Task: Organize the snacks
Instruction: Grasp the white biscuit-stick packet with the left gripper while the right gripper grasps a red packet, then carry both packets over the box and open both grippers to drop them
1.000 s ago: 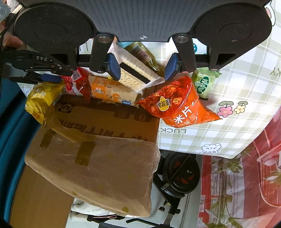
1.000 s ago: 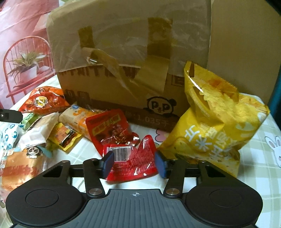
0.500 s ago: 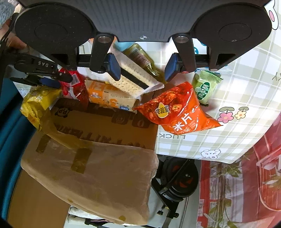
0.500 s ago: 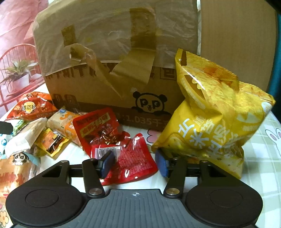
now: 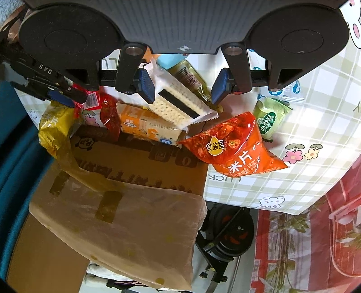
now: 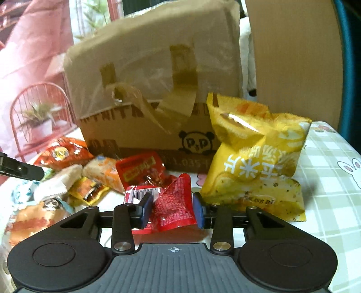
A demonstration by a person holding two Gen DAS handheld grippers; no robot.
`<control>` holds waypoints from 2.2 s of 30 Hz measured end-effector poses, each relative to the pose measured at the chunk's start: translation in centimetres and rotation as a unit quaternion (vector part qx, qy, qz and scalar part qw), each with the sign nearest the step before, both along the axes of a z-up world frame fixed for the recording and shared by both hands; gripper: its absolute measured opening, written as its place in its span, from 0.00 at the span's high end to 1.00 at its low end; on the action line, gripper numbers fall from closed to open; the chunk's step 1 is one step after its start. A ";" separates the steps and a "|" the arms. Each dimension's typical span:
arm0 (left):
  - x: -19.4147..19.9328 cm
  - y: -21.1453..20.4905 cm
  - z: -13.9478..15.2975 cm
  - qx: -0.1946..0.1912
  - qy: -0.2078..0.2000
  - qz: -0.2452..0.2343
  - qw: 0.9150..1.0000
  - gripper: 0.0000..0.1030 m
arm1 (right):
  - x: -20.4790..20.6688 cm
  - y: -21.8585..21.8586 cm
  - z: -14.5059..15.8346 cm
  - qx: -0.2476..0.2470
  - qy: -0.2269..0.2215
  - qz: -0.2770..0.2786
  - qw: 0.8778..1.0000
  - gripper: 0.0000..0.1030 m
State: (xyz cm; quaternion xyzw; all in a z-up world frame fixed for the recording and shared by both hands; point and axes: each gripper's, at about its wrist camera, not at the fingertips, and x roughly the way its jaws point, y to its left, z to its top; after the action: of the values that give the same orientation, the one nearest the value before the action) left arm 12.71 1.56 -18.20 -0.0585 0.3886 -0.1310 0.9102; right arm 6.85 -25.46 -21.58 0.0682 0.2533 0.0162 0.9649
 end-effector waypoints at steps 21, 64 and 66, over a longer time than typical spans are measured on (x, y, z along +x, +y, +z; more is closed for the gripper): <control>4.7 -3.9 -2.3 0.015 0.059 0.102 0.993 0.32 | -0.3 -0.1 -0.1 0.012 -0.005 0.007 1.000 0.66; 1.1 -0.3 -2.4 -0.018 0.003 0.020 1.000 0.77 | -0.5 -0.5 -0.1 0.030 -0.006 0.005 1.000 0.65; 1.1 -0.2 -2.5 -0.018 0.003 0.020 1.000 0.77 | -0.5 -0.5 -0.1 0.031 -0.006 0.005 1.000 0.65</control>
State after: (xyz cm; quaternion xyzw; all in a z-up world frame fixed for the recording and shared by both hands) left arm 13.81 1.33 -20.69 -0.0832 0.3878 -0.1199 0.9101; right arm 6.38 -25.95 -21.71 0.0963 0.2476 0.0290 0.9636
